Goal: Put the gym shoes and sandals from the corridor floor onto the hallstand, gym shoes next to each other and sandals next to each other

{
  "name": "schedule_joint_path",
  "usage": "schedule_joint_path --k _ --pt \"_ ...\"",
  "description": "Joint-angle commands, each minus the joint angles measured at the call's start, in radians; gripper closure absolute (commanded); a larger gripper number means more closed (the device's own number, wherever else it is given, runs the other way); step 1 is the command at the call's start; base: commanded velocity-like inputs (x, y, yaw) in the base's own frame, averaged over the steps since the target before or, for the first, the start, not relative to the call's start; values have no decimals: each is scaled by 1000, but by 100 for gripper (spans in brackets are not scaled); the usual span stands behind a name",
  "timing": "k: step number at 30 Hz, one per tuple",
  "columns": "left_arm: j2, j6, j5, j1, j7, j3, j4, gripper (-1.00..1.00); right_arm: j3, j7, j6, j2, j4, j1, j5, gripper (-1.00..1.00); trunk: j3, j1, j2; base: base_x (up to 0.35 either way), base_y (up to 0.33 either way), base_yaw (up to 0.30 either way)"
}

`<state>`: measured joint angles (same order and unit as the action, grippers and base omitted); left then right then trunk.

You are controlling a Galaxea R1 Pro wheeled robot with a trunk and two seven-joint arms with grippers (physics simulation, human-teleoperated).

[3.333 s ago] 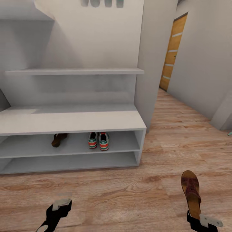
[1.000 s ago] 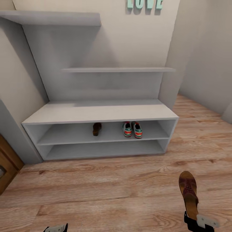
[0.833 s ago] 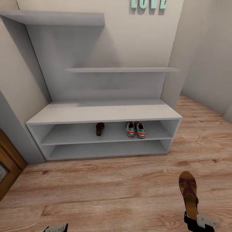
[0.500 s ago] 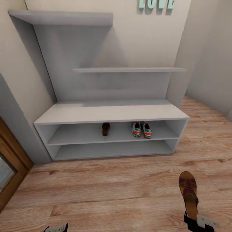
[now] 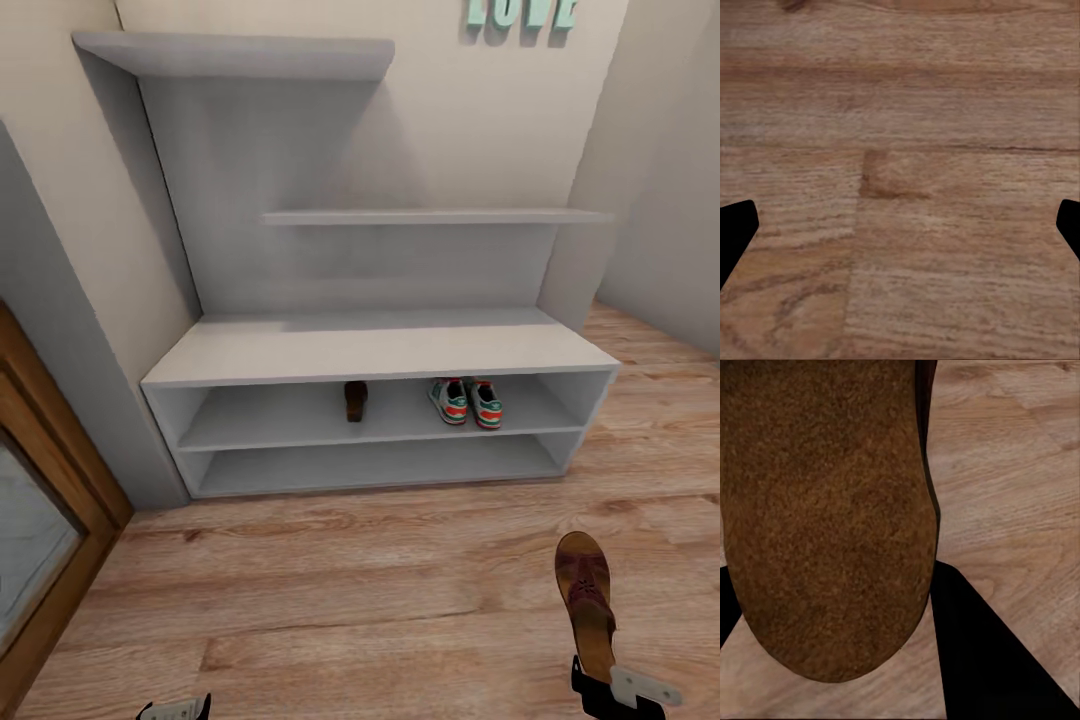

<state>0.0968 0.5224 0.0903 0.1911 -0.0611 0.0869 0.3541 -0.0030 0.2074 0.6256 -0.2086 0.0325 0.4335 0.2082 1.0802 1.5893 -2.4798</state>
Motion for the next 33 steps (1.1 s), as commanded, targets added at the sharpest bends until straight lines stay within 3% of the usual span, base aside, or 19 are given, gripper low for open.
schedule_joint_path --k 1,26,33 --pt "0 2 9 1 -6 1 -1 -100 0 1 3 0 0 1 5 100 1 0 0 0 303 0" --pt "0 2 9 1 -6 1 -1 -100 0 0 3 0 -2 1 2 100 1 0 0 -31 301 0" --pt "0 2 7 1 -6 1 -1 -100 0 0 3 0 -2 1 1 100 1 0 0 -44 106 0"
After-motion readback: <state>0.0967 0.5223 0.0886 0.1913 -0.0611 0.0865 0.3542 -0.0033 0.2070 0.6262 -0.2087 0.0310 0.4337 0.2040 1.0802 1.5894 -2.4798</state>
